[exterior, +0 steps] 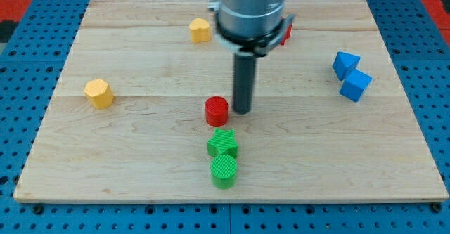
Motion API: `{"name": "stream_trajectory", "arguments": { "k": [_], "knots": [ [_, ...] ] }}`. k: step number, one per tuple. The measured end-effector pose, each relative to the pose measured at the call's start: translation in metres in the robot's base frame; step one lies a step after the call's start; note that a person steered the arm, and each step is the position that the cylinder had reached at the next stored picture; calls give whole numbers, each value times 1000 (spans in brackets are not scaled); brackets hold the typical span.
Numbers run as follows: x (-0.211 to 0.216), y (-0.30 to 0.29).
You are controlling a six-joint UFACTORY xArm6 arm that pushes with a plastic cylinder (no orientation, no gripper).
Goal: Place red circle diagonal to the hexagon
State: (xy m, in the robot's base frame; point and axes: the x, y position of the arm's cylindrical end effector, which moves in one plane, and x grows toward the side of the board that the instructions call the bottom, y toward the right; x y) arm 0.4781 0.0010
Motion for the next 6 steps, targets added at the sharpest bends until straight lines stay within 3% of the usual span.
{"name": "stream_trajectory", "arguments": {
  "k": [1,3,6],
  "knots": [
    [10,-60],
    [19,-62],
    [35,-120]
  ]
}}
